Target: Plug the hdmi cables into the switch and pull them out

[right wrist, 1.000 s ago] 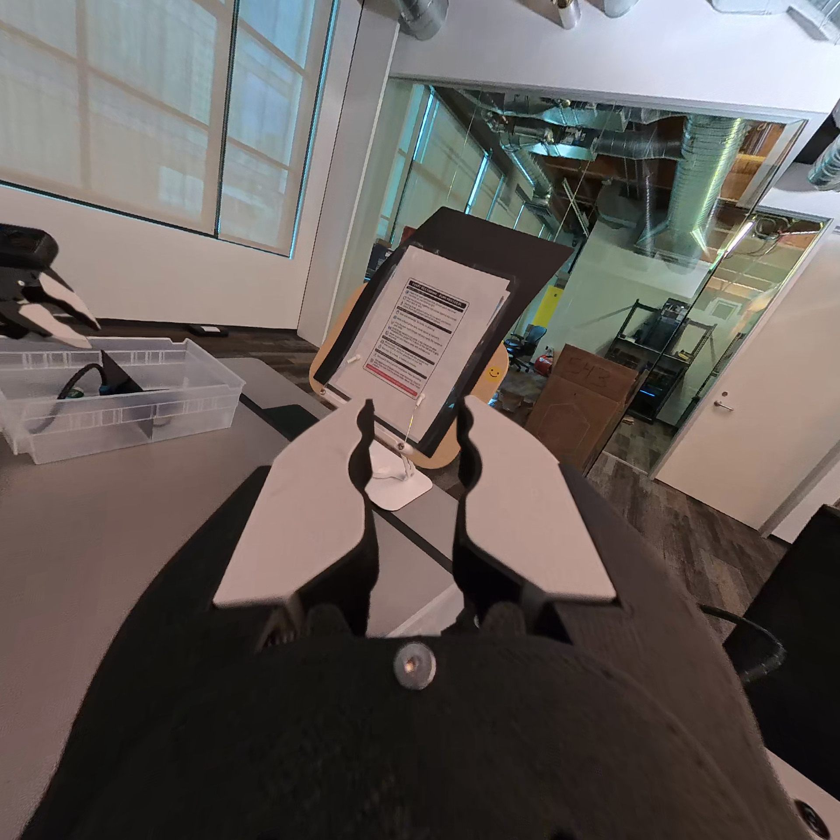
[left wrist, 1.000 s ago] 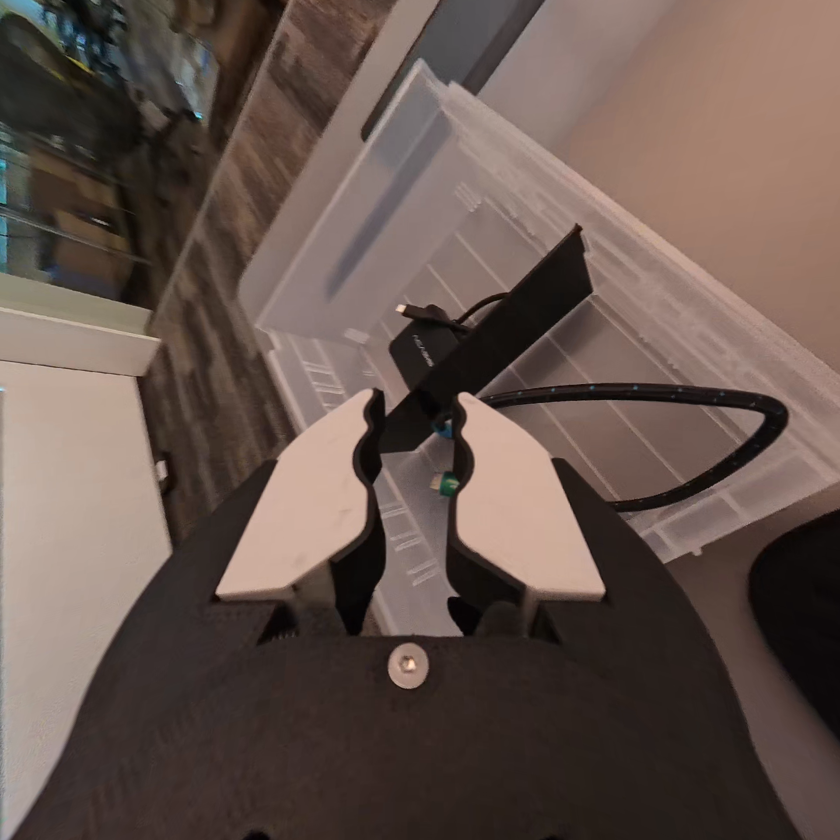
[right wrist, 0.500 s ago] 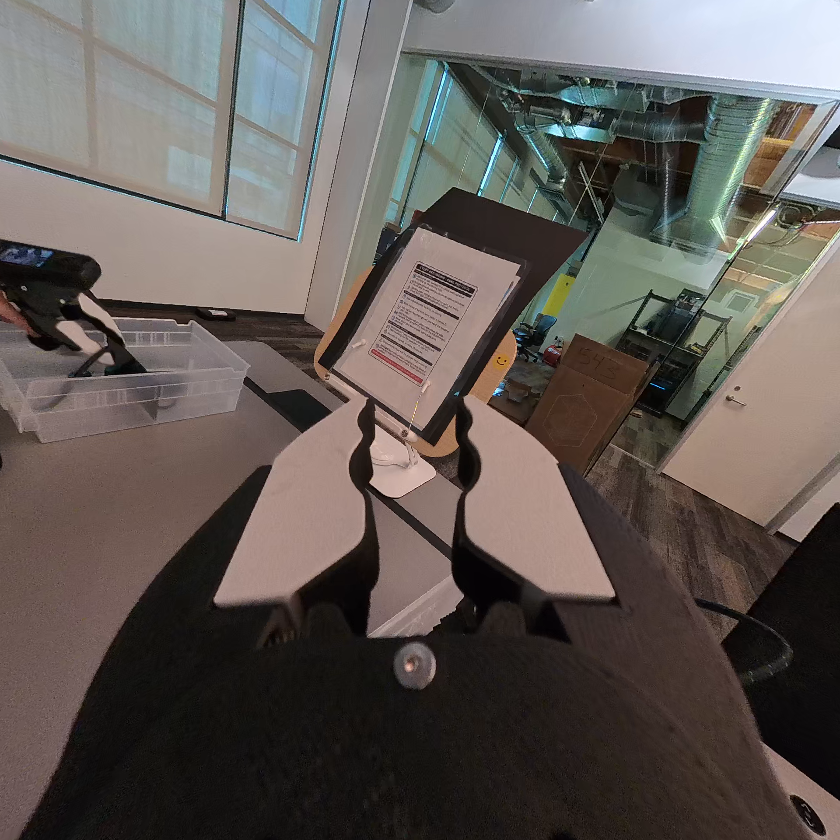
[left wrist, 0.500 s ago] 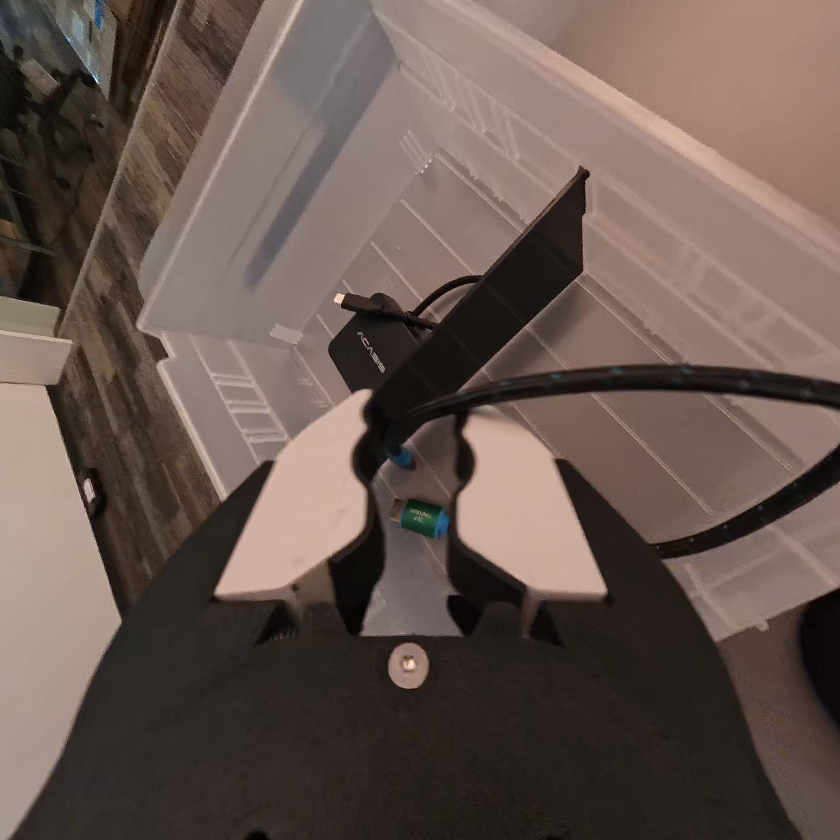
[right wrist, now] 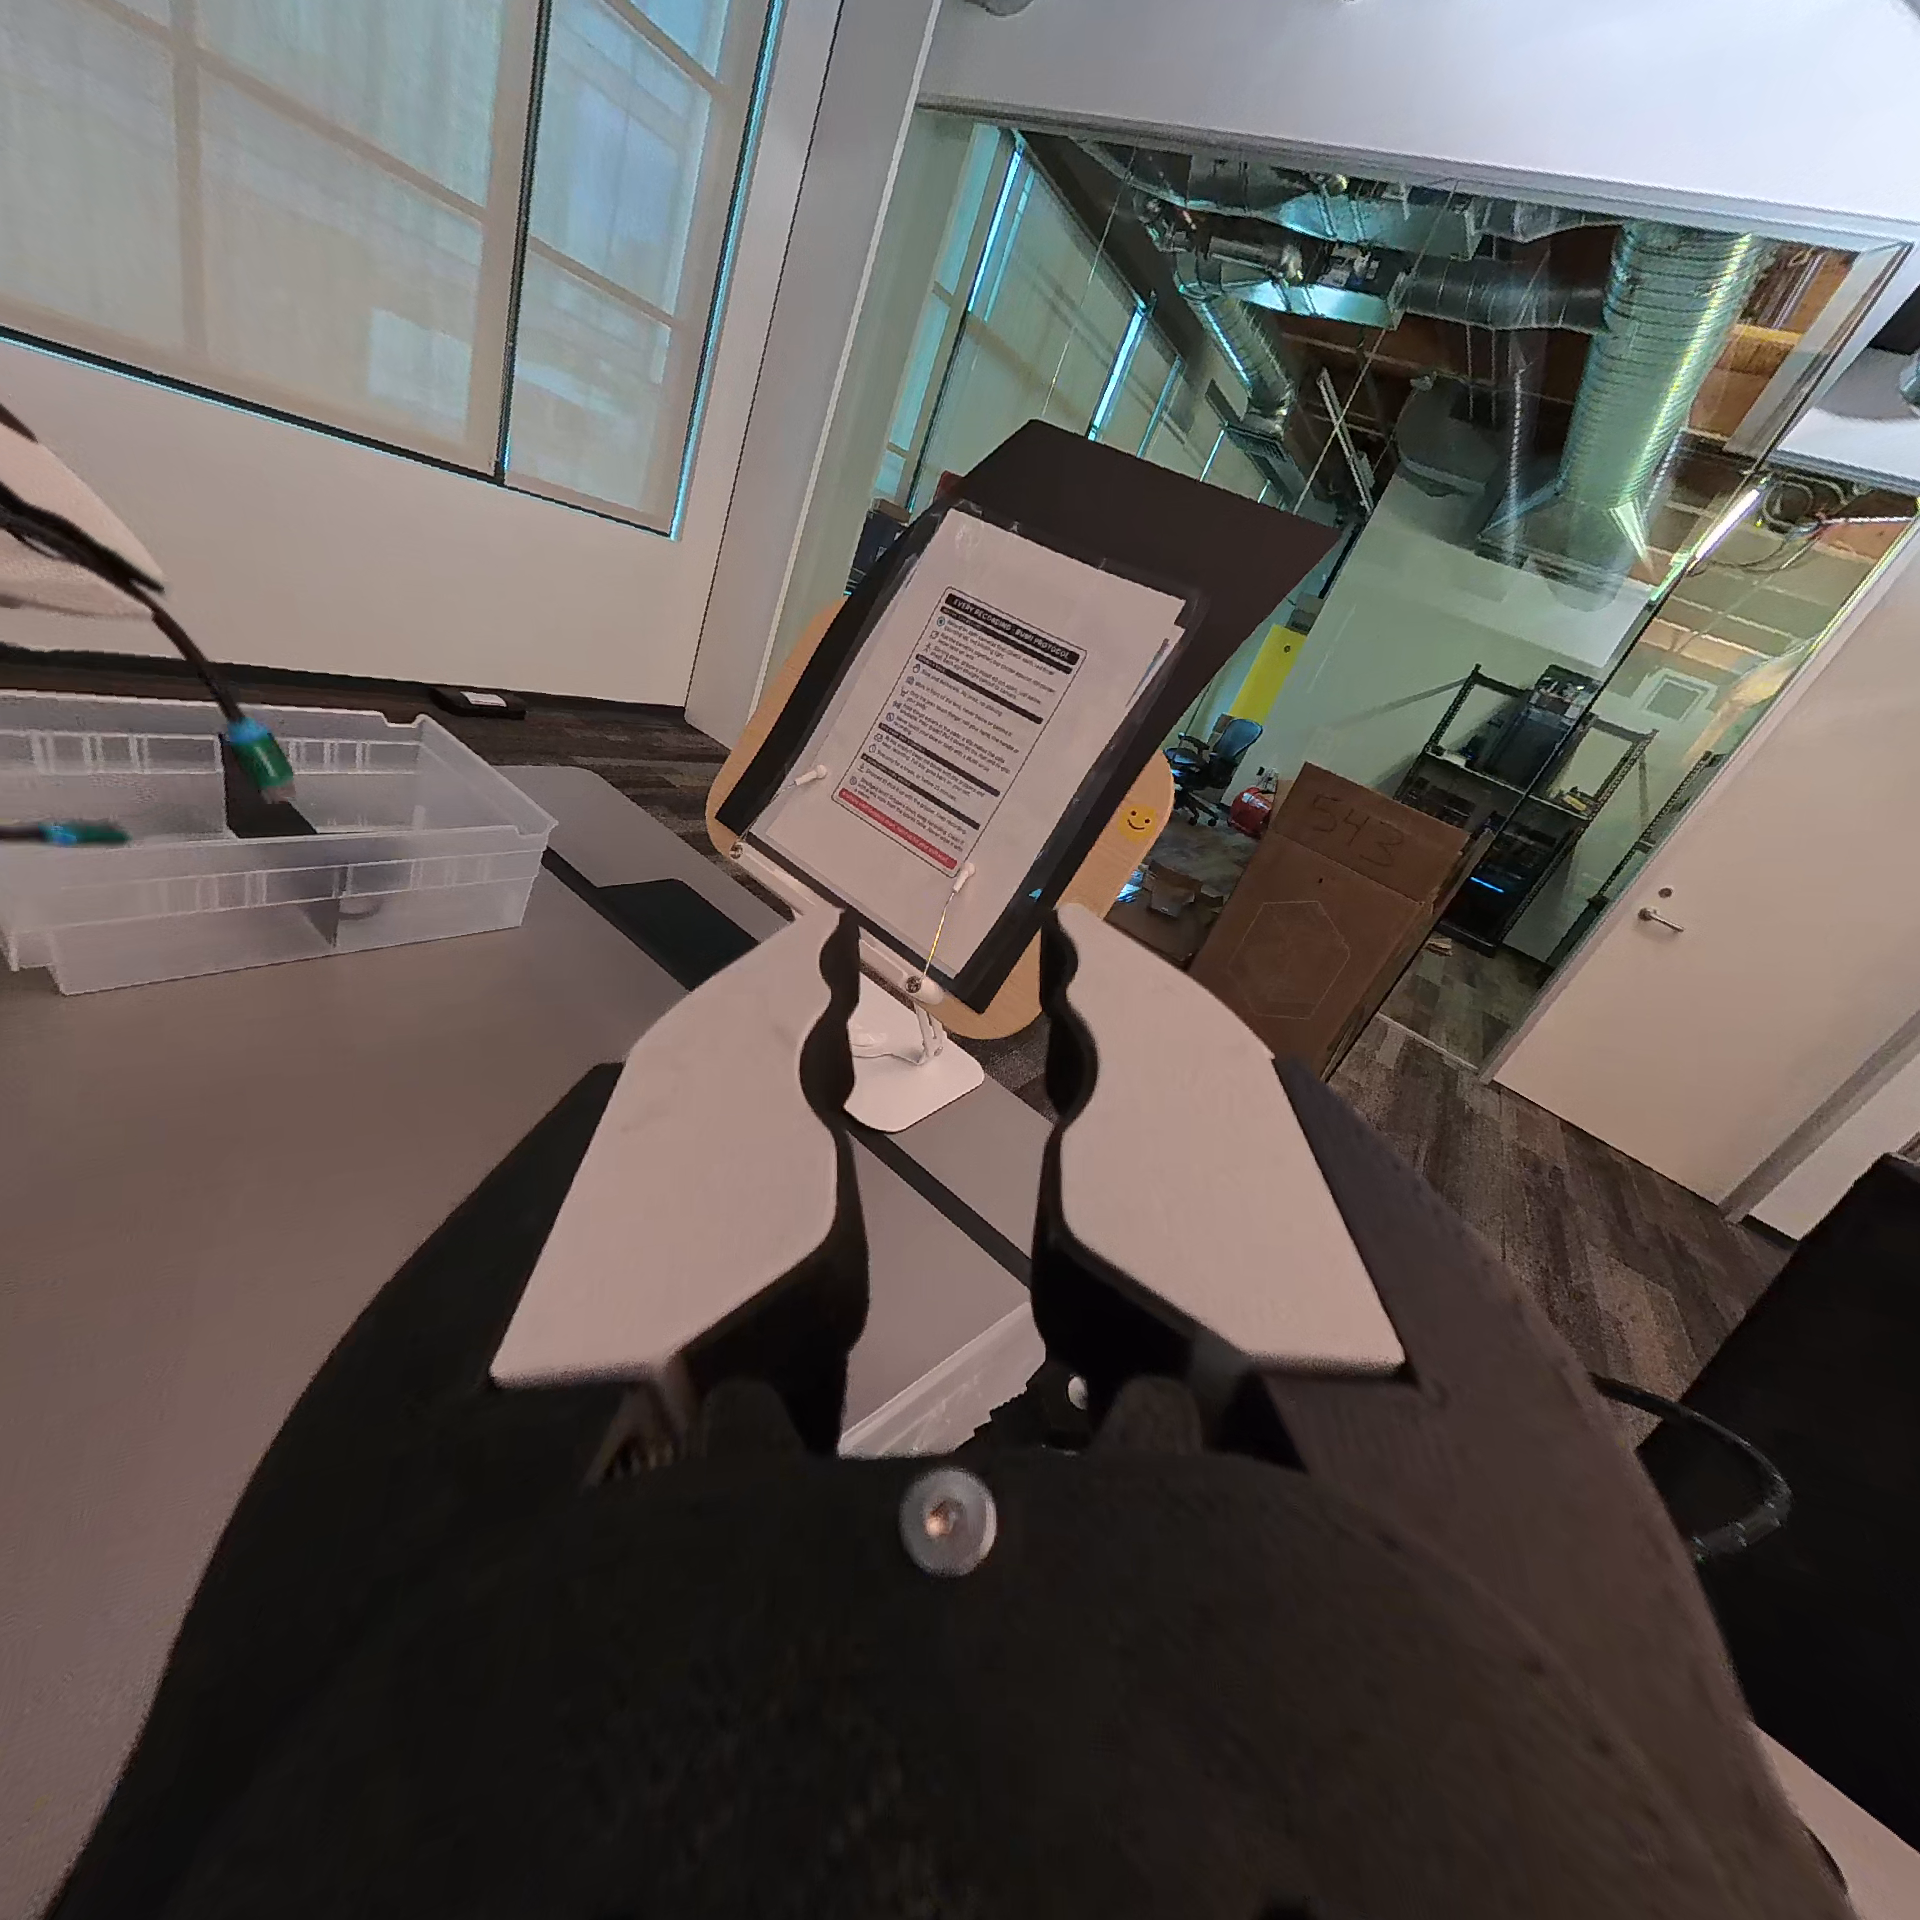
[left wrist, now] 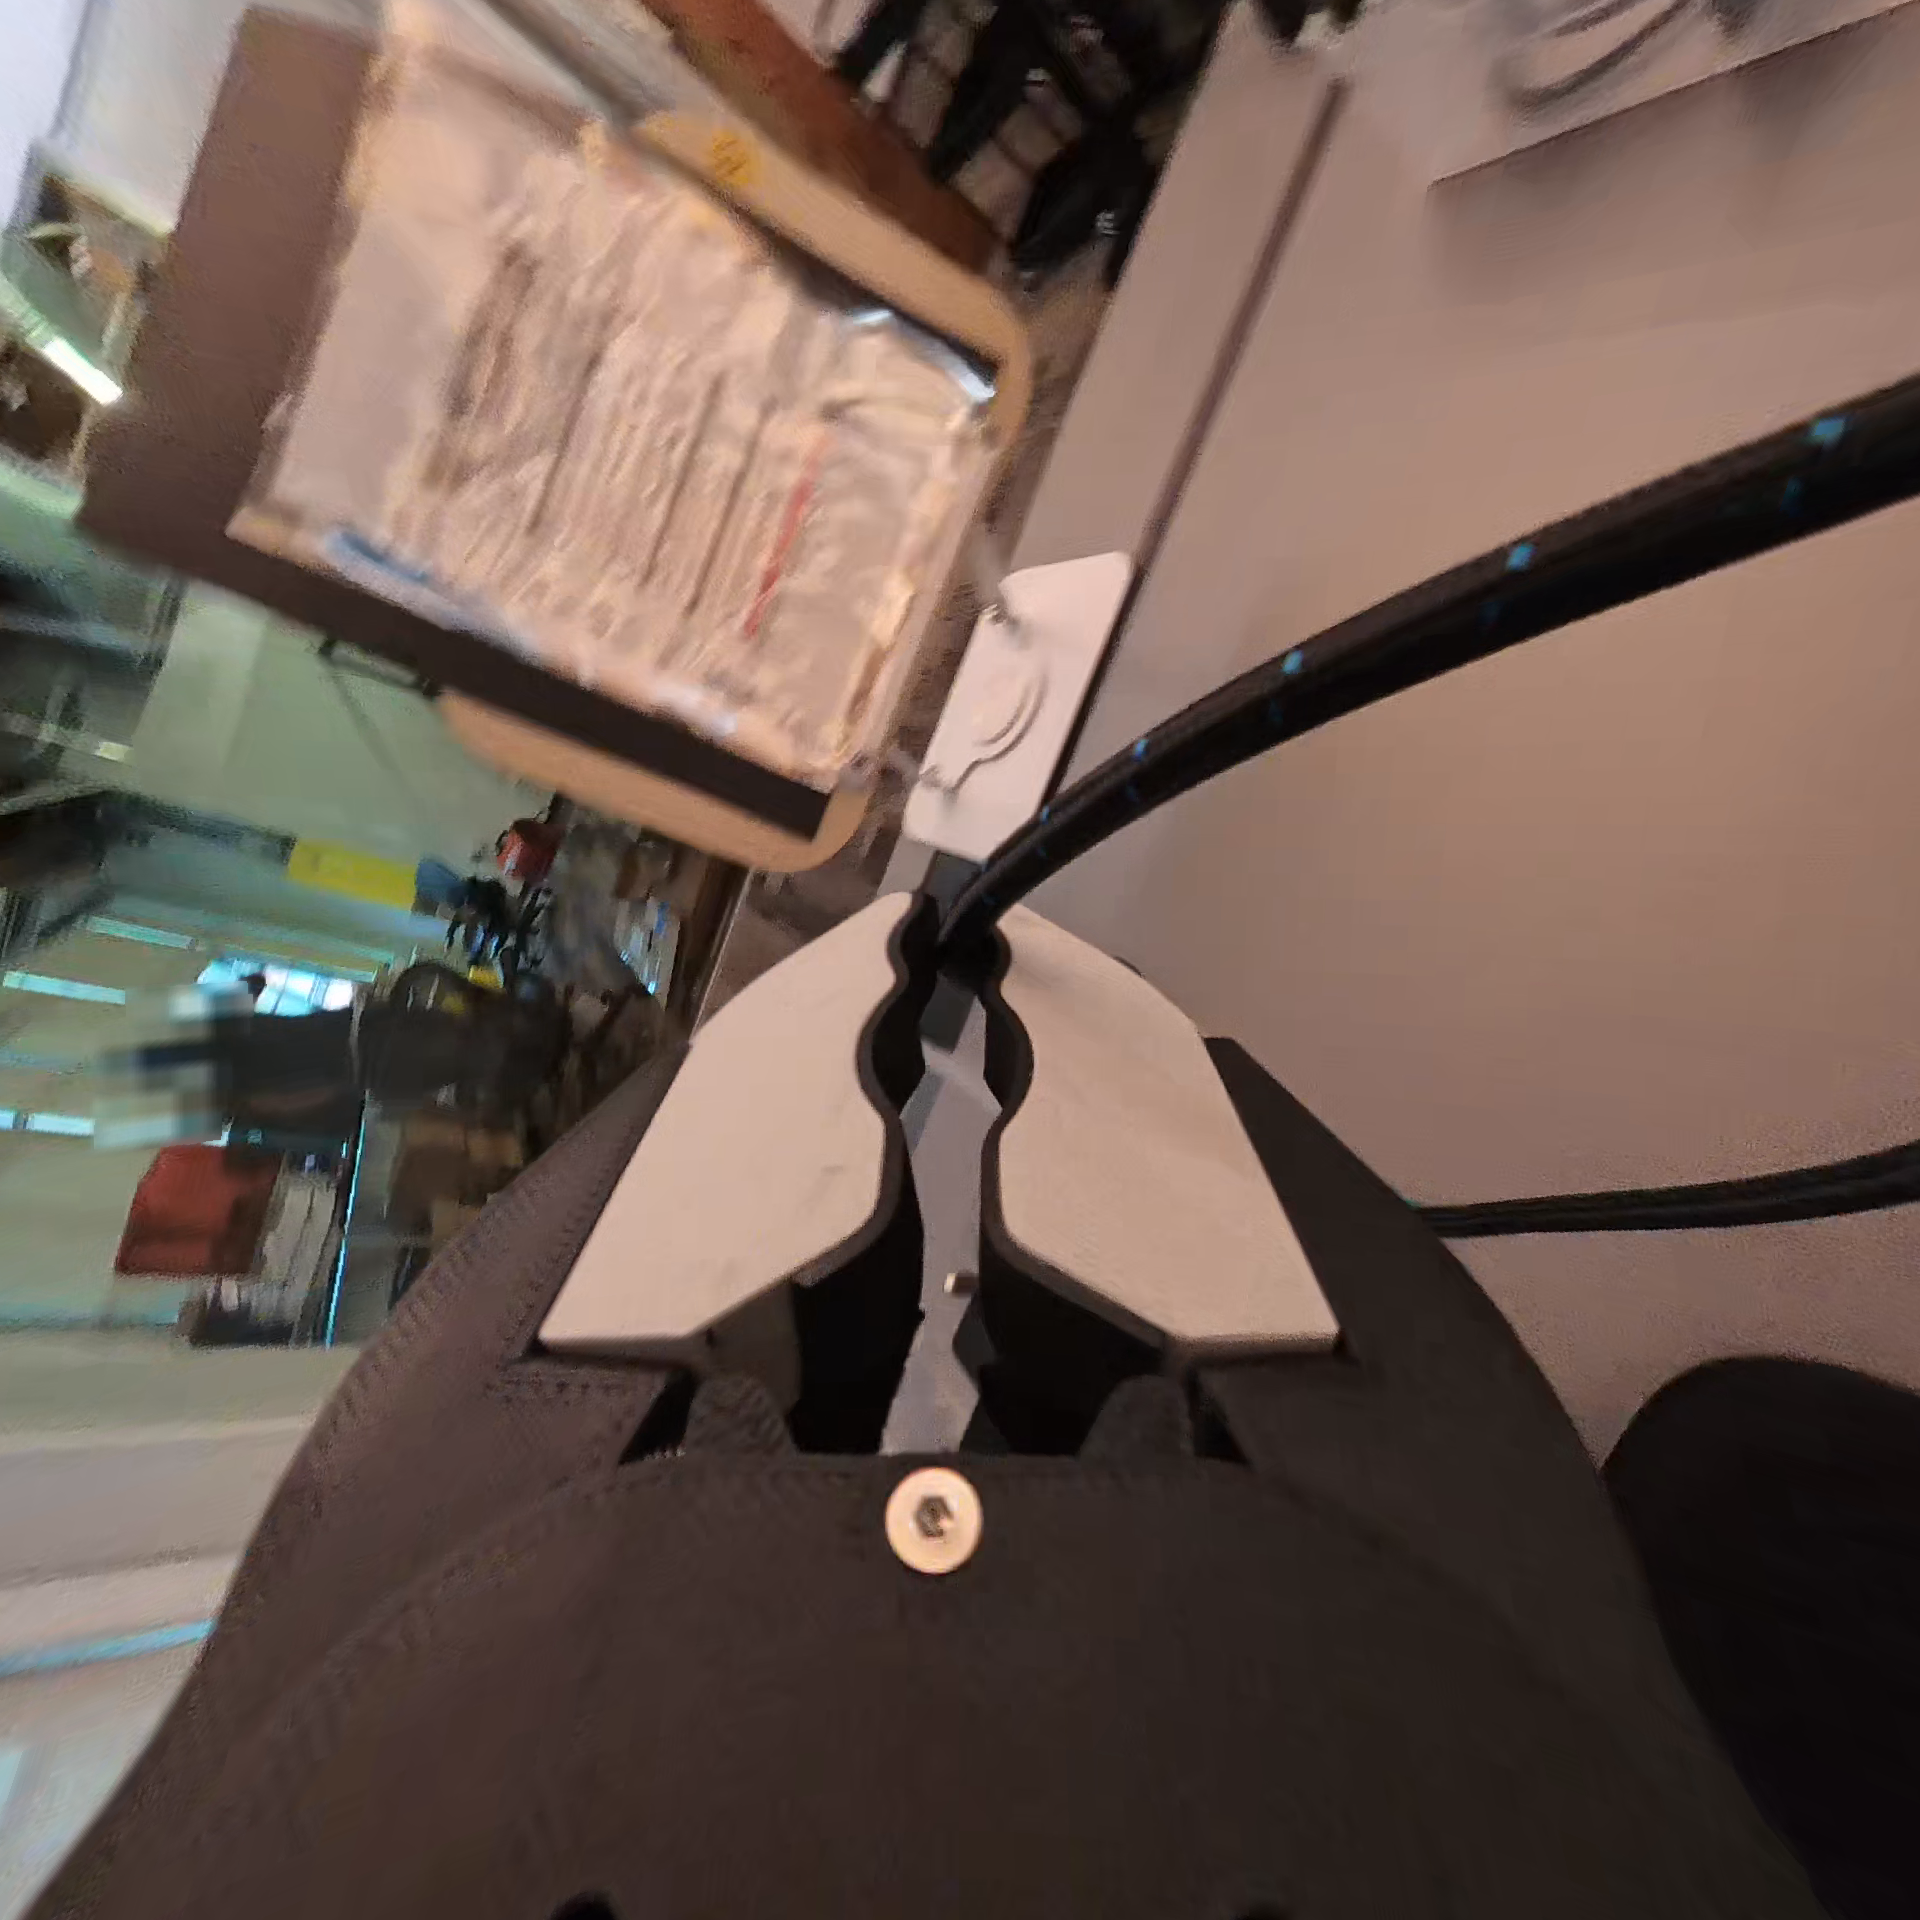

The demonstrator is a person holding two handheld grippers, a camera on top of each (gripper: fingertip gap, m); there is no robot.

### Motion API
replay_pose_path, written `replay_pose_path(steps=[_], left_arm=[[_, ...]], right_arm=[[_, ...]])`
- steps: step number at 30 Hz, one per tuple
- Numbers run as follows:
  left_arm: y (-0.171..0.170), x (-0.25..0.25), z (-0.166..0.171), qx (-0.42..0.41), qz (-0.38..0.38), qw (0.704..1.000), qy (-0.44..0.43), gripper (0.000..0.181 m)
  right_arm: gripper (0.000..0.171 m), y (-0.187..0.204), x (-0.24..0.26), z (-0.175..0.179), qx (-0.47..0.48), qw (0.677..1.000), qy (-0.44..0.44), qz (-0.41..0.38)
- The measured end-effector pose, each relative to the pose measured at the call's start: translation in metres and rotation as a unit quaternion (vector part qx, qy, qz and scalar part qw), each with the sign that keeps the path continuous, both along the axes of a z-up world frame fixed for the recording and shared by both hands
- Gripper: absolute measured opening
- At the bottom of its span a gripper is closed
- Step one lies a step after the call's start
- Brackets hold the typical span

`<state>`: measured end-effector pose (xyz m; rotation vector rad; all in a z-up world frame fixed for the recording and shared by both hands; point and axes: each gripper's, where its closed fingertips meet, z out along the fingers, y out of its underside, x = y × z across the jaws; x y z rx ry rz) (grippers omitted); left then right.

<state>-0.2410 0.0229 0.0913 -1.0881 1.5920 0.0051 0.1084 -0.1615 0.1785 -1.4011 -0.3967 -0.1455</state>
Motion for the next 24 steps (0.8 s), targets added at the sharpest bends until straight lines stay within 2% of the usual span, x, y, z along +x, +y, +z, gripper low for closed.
replay_pose_path(steps=[1, 6, 10, 13, 14, 16, 18, 21, 22, 24], left_arm=[[-0.008, 0.021, -0.008, 0.003, -0.008, 1.0, 0.021, 0.008], [-0.025, 0.126, -0.097, -0.024, -0.031, 0.989, 0.143, 0.008], [-0.023, 0.172, -0.159, -0.124, -0.03, 0.982, 0.142, 0.008], [-0.027, 0.19, -0.162, -0.196, -0.043, 0.977, 0.073, 0.012], [-0.029, 0.192, -0.163, -0.228, -0.043, 0.97, 0.067, 0.023], [-0.023, 0.189, -0.165, -0.269, -0.029, 0.96, 0.071, 0.06], [-0.006, 0.179, -0.157, -0.289, -0.001, 0.955, 0.067, 0.073], [0.03, 0.147, -0.122, -0.316, 0.029, 0.948, 0.015, 0.07], [0.035, 0.135, -0.109, -0.348, 0.024, 0.937, -0.009, 0.069], [0.028, 0.107, -0.088, -0.441, -0.025, 0.897, -0.03, 0.068]], right_arm=[[0.034, 0.0, 0.0, -0.001, -0.002, 1.0, -0.002, -0.001], [0.034, 0.0, -0.004, -0.002, -0.005, 1.0, -0.018, -0.001], [0.034, -0.002, -0.003, -0.003, -0.006, 1.0, -0.024, -0.003], [0.034, -0.002, -0.001, -0.003, -0.005, 1.0, -0.021, -0.002], [0.034, -0.002, -0.001, -0.003, -0.005, 1.0, -0.02, -0.002], [0.034, 0.0, 0.001, -0.004, -0.008, 1.0, -0.02, -0.004], [0.034, 0.0, 0.002, -0.006, -0.01, 1.0, -0.022, -0.008], [0.034, -0.002, 0.003, -0.006, -0.011, 1.0, -0.026, -0.01], [0.034, -0.003, 0.003, -0.006, -0.01, 1.0, -0.025, -0.009], [0.034, -0.003, 0.005, -0.005, -0.007, 1.0, -0.022, -0.007]])
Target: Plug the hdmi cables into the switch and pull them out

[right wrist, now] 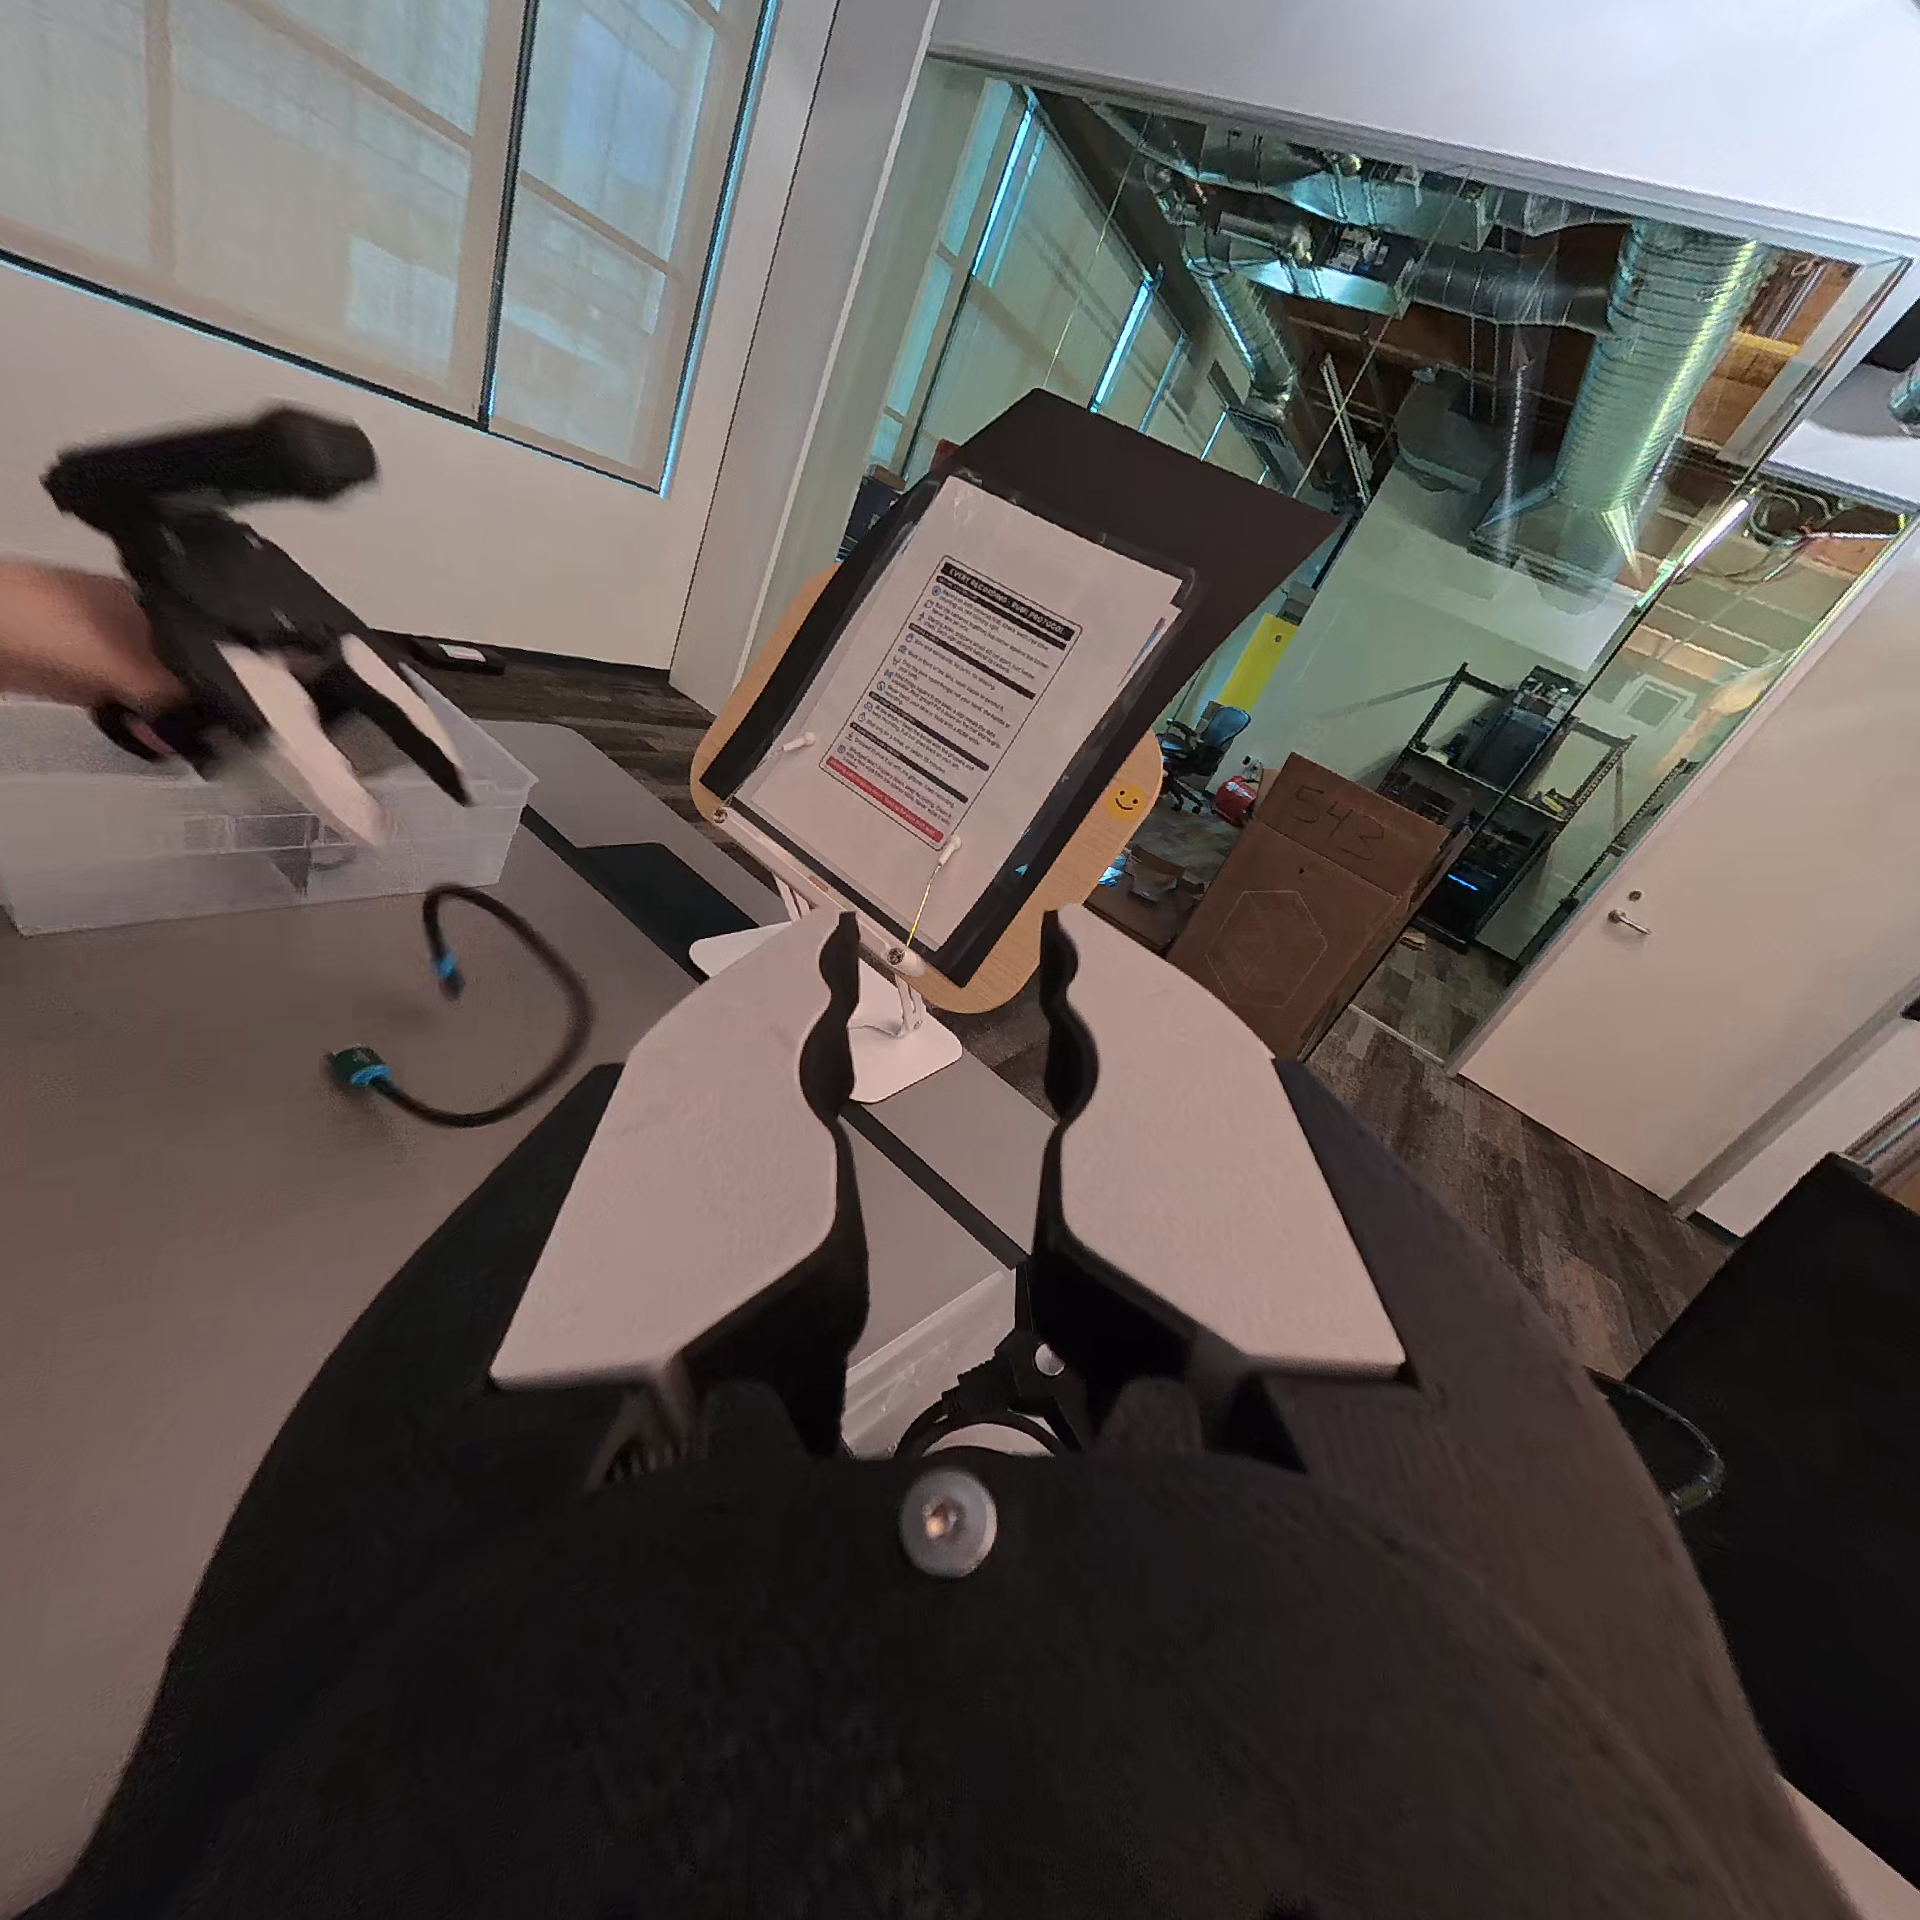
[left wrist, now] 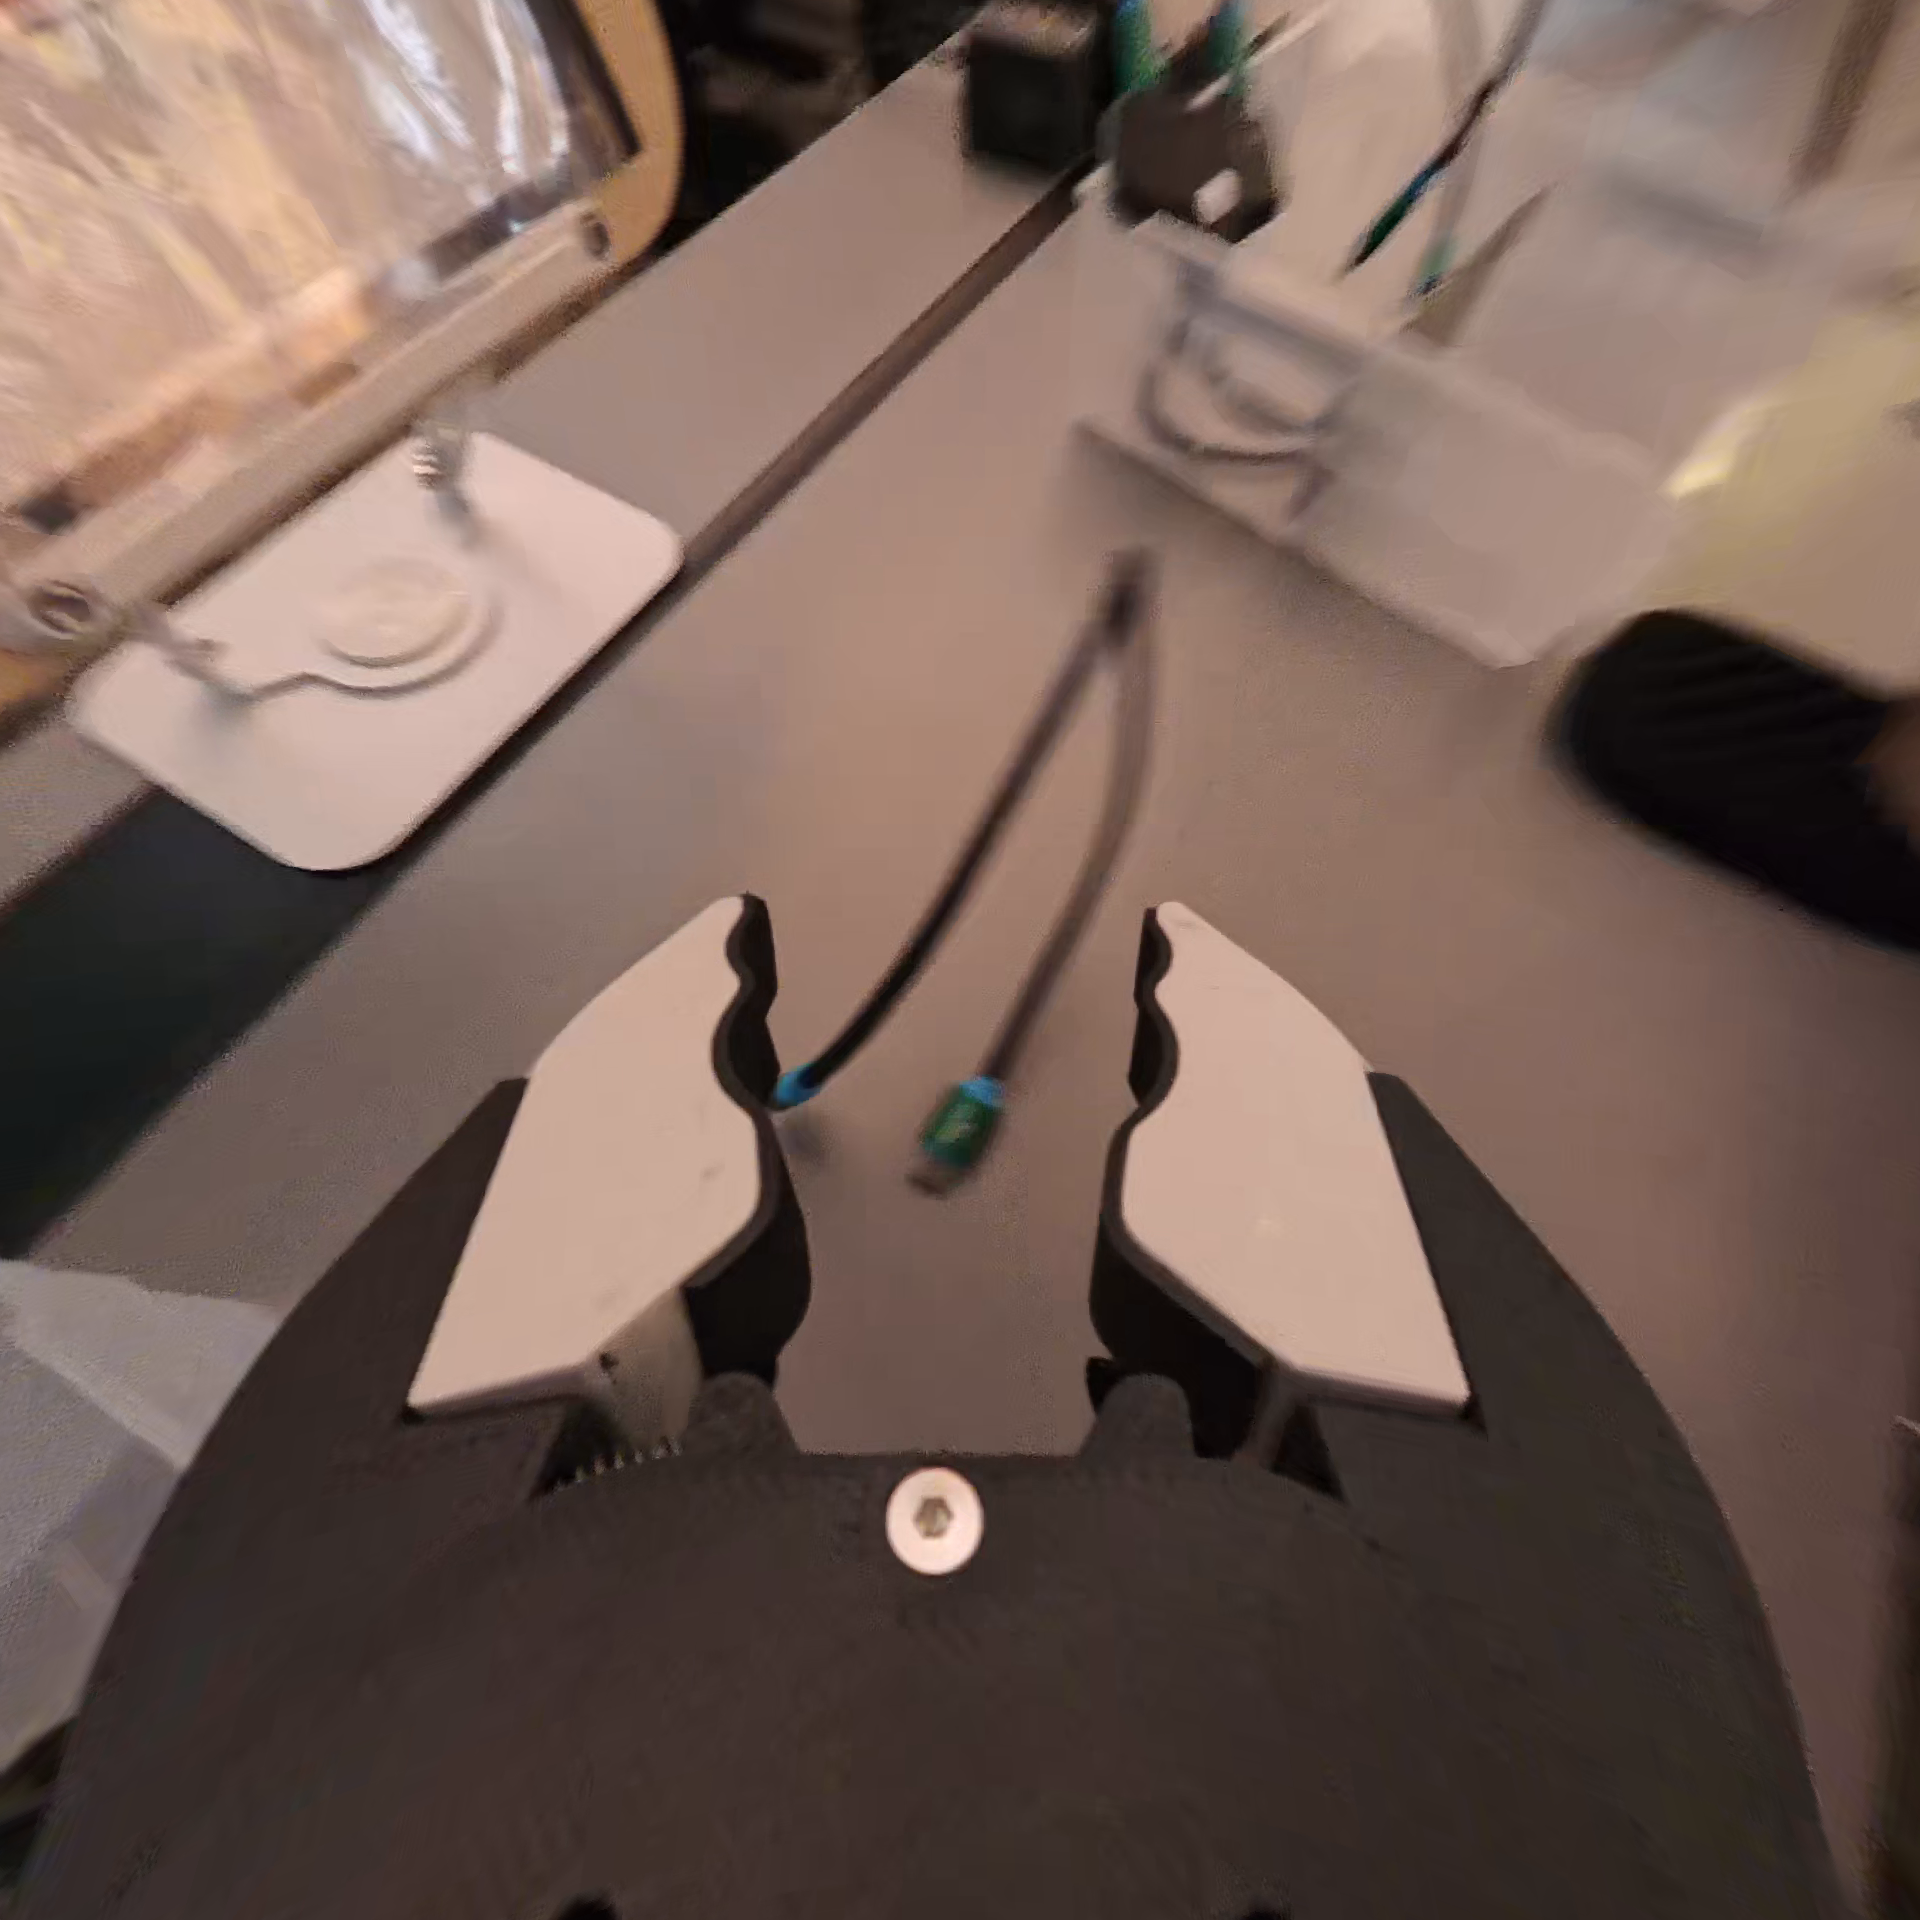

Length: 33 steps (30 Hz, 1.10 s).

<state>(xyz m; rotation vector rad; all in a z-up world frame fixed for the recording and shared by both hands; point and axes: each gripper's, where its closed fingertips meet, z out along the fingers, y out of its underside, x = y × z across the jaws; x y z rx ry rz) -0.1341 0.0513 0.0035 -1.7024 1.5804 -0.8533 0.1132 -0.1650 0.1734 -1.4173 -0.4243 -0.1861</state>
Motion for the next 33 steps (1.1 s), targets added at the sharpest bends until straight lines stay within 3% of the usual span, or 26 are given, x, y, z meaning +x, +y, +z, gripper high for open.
replay_pose_path(steps=[2, 4, 6, 11, 15, 18, 23, 28, 33], left_arm=[[-0.001, -0.023, 0.02, -0.059, -0.016, 0.997, -0.046, 0.064], [0.012, -0.039, 0.031, -0.051, 0.004, 0.996, -0.073, 0.052], [0.023, -0.055, 0.031, -0.031, 0.029, 0.998, -0.053, 0.058], [0.093, -0.13, 0.027, 0.091, 0.231, 0.968, 0.028, 0.061], [0.149, -0.189, -0.005, 0.029, 0.381, 0.921, 0.073, 0.054], [0.181, -0.203, -0.036, -0.04, 0.441, 0.892, 0.092, 0.046], [0.206, -0.21, -0.087, -0.084, 0.447, 0.864, 0.218, 0.048], [0.206, -0.199, -0.126, -0.164, 0.394, 0.863, 0.27, 0.05], [0.214, -0.205, -0.147, -0.172, 0.384, 0.846, 0.327, 0.044]], right_arm=[[0.034, 0.001, 0.002, 0.0, 0.0, 1.0, 0.003, -0.002], [0.034, 0.002, 0.005, -0.002, -0.002, 1.0, 0.004, -0.005], [0.034, 0.003, 0.007, -0.004, -0.006, 1.0, 0.005, -0.008], [0.034, 0.0, 0.009, -0.003, -0.003, 1.0, 0.008, -0.009], [0.034, 0.002, 0.011, -0.004, -0.004, 1.0, 0.018, -0.005], [0.034, 0.009, 0.01, -0.009, -0.017, 1.0, 0.015, -0.007], [0.034, 0.023, 0.004, -0.016, -0.044, 0.999, -0.005, -0.015], [0.034, 0.038, 0.005, -0.027, -0.072, 0.997, -0.022, -0.028], [0.034, 0.056, 0.004, -0.04, -0.093, 0.995, -0.037, -0.029]])
